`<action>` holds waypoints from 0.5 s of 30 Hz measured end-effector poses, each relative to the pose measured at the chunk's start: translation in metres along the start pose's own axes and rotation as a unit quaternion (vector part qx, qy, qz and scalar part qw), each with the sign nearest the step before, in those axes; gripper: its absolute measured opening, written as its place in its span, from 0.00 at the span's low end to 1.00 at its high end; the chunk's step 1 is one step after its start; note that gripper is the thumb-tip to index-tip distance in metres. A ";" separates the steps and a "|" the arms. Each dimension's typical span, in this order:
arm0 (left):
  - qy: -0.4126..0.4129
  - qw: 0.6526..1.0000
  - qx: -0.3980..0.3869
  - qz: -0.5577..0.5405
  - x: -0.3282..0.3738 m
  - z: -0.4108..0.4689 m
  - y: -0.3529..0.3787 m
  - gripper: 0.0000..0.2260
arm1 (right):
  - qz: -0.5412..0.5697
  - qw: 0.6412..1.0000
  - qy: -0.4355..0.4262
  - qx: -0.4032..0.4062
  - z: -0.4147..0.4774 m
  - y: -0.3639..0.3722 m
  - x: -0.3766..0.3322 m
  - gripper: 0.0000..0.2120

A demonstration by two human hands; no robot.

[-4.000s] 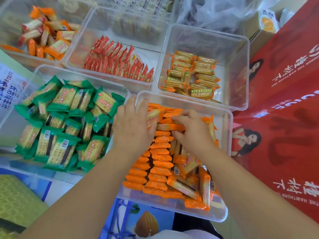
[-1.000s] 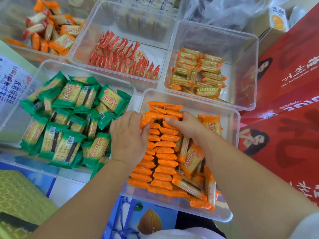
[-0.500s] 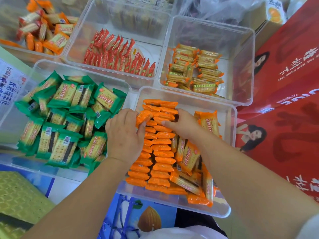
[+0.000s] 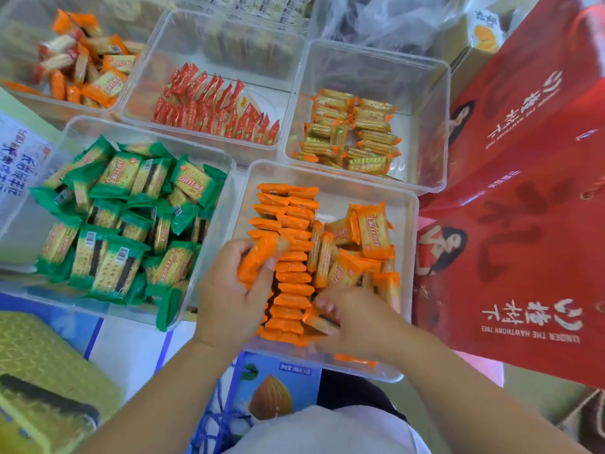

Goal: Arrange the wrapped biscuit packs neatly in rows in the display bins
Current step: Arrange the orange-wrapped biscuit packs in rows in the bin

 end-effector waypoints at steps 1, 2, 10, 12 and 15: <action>-0.028 0.999 -0.008 -0.012 -0.004 -0.013 0.001 0.05 | -0.044 0.999 -0.014 -0.012 -0.004 0.009 -0.002 0.27; -0.048 0.999 -0.020 -0.014 -0.008 -0.024 0.003 0.05 | -0.083 0.996 -0.018 -0.007 -0.006 0.013 -0.003 0.26; -0.088 0.992 -0.088 0.000 -0.023 -0.076 0.005 0.14 | -0.172 0.980 -0.088 -0.043 -0.014 0.007 -0.007 0.19; -0.082 0.988 -0.128 0.033 -0.025 -0.080 0.008 0.13 | -0.246 0.966 -0.070 -0.025 -0.022 0.002 0.010 0.29; -0.096 0.974 -0.183 0.088 -0.037 -0.078 0.013 0.08 | -0.290 0.957 -0.020 0.021 -0.035 -0.002 0.028 0.45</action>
Point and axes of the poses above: each hand's wrist, its own z-axis towards the middle knuckle, its own y-axis out of the palm, x = y × z, the point moved 10 cm from there along z, towards the middle knuckle, and after that the axes turned 8 degrees about -z, right-handed, at the moved point
